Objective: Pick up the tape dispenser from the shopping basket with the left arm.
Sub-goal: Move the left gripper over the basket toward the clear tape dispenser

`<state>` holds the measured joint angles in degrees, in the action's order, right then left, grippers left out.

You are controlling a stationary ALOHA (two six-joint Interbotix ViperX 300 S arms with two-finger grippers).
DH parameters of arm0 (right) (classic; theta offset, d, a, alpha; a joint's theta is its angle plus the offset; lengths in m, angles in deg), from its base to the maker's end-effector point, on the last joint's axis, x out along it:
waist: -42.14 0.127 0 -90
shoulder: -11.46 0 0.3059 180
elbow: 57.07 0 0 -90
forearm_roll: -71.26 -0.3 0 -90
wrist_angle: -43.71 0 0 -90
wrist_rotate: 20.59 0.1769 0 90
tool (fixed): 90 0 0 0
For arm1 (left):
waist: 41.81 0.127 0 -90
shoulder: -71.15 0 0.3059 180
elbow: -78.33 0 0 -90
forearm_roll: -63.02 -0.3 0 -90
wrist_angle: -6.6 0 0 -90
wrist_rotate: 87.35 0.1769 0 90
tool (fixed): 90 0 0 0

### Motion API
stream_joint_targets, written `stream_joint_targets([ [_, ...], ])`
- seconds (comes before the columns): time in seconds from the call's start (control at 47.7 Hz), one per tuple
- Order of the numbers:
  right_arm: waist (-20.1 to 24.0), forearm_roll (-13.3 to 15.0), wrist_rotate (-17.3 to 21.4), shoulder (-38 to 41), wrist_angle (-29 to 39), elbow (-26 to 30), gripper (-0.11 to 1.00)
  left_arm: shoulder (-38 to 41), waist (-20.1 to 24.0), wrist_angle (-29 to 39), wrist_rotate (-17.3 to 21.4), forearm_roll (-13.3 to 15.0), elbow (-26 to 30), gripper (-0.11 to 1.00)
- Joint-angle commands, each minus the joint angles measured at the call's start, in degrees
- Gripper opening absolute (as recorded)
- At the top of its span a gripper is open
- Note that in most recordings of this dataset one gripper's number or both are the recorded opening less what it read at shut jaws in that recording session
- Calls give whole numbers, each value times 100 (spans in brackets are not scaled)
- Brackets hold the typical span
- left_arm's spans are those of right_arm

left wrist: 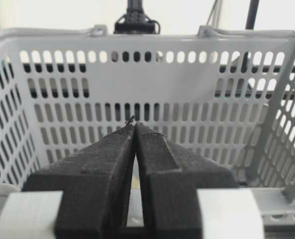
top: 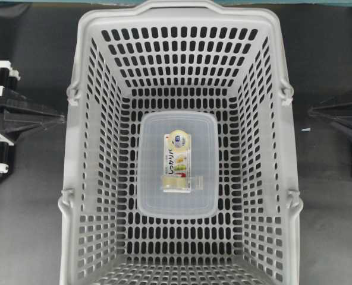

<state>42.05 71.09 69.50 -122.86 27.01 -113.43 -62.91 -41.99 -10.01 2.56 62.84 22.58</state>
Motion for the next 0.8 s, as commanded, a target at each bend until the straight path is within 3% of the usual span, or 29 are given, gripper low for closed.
stream_joint_targets([
  [0.0,26,-26,26,53,-26,79,0,141,-62,264,-105,-237,343,6],
  [0.084,18,-53,35,18,44,79,0,264,-123,791,-185,-237,721,0],
  [0.377,-18,-53,334,0,352,79,0,1441,-519,3190,-237,-237,2610,0],
  [0.608,-18,-44,492,0,492,79,1,2769,-650,4307,-211,-237,3832,0],
  [0.713,-18,-53,501,-9,510,88,13,3331,-659,4720,-202,-237,4280,0],
  [0.776,-18,-53,501,-18,519,79,28,3595,-659,4957,-211,-246,4518,0],
])
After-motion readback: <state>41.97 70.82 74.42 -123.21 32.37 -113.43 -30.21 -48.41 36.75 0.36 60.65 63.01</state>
